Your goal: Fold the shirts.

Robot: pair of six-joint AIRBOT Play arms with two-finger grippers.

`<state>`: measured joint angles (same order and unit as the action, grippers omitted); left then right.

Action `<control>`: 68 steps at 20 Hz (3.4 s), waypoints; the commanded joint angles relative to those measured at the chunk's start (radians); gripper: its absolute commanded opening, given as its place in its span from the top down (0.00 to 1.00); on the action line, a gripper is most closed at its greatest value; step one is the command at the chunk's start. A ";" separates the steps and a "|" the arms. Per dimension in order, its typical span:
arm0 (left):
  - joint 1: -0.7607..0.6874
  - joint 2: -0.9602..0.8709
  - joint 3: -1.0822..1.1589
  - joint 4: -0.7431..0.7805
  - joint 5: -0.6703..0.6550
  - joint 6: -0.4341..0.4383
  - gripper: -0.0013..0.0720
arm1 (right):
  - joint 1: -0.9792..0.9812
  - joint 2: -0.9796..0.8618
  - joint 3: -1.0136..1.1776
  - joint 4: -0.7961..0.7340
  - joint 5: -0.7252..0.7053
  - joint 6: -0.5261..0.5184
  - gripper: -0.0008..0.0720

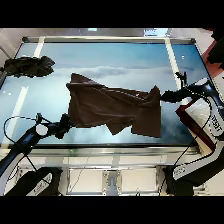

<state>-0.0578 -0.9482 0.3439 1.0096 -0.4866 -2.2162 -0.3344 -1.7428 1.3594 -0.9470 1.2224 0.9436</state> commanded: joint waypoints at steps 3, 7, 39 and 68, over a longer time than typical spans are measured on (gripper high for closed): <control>0.000 0.000 0.001 0.000 0.000 0.000 0.96 | 0.006 -0.023 0.000 0.012 0.047 -0.040 0.45; 0.000 0.000 0.001 0.000 0.000 0.000 0.96 | 0.023 -0.052 0.000 0.022 0.055 -0.047 0.45; 0.000 0.000 0.267 0.076 -0.140 0.250 0.96 | -0.040 -0.094 0.043 0.100 0.055 -0.118 0.42; 0.000 0.000 0.267 0.074 -0.194 0.250 0.96 | -0.093 -0.084 0.045 0.097 0.197 -0.394 0.42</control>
<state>-0.0578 -0.9478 0.6098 1.0851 -0.6750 -1.9659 -0.4374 -1.8267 1.4040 -0.7994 1.4288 0.5919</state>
